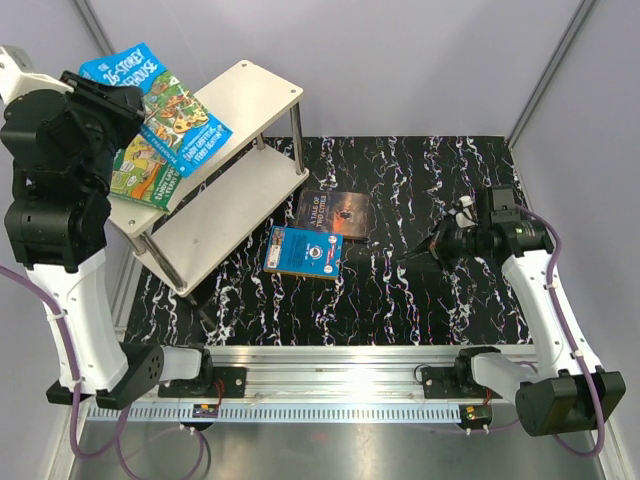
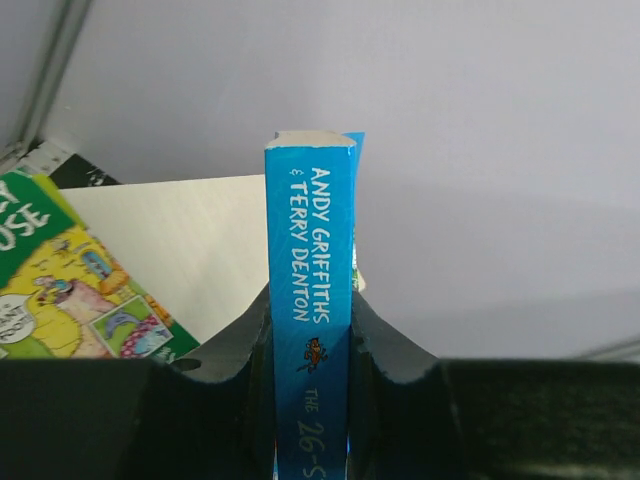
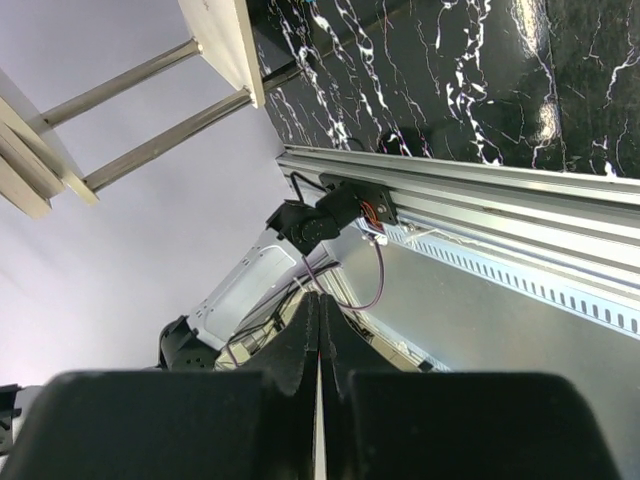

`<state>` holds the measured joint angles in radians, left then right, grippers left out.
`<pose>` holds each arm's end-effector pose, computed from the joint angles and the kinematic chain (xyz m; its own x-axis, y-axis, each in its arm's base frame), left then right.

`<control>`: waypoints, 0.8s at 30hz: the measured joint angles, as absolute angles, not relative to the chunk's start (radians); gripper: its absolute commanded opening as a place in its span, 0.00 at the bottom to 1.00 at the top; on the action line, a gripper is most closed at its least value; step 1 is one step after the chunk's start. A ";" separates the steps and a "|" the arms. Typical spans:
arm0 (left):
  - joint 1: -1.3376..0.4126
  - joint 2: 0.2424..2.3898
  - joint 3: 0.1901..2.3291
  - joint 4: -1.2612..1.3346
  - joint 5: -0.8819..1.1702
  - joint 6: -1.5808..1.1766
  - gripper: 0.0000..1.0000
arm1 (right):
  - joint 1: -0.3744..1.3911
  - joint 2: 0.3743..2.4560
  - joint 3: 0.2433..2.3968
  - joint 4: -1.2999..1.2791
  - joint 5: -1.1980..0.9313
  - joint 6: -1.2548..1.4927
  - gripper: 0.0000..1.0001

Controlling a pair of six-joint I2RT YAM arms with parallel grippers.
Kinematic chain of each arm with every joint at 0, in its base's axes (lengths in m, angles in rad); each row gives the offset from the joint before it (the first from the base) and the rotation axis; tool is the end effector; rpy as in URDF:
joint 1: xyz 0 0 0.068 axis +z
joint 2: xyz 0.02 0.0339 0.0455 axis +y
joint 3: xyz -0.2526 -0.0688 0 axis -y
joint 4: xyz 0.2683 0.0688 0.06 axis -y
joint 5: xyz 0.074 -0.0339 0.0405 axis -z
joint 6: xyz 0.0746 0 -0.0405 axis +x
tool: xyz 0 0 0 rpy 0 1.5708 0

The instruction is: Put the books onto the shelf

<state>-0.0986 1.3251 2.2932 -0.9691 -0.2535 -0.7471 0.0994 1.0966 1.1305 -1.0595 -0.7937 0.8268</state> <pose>0.2083 -0.0018 0.6134 0.1041 -0.6713 -0.7338 -0.1139 0.7249 -0.6793 0.2298 0.0764 0.2993 -0.8981 0.4289 0.0973 0.3297 0.5101 0.7944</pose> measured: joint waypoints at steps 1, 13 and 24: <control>-0.086 1.317 2.275 -0.968 -0.263 -0.752 0.00 | 0.101 1.096 1.131 -1.059 -0.796 0.826 0.00; -0.027 1.218 2.030 -0.971 -0.433 -0.804 0.00 | 0.134 1.078 1.131 -1.063 -0.803 0.818 0.00; 0.114 1.172 1.895 -0.956 -0.427 -0.801 0.17 | 0.161 1.082 1.131 -1.061 -0.805 0.818 0.00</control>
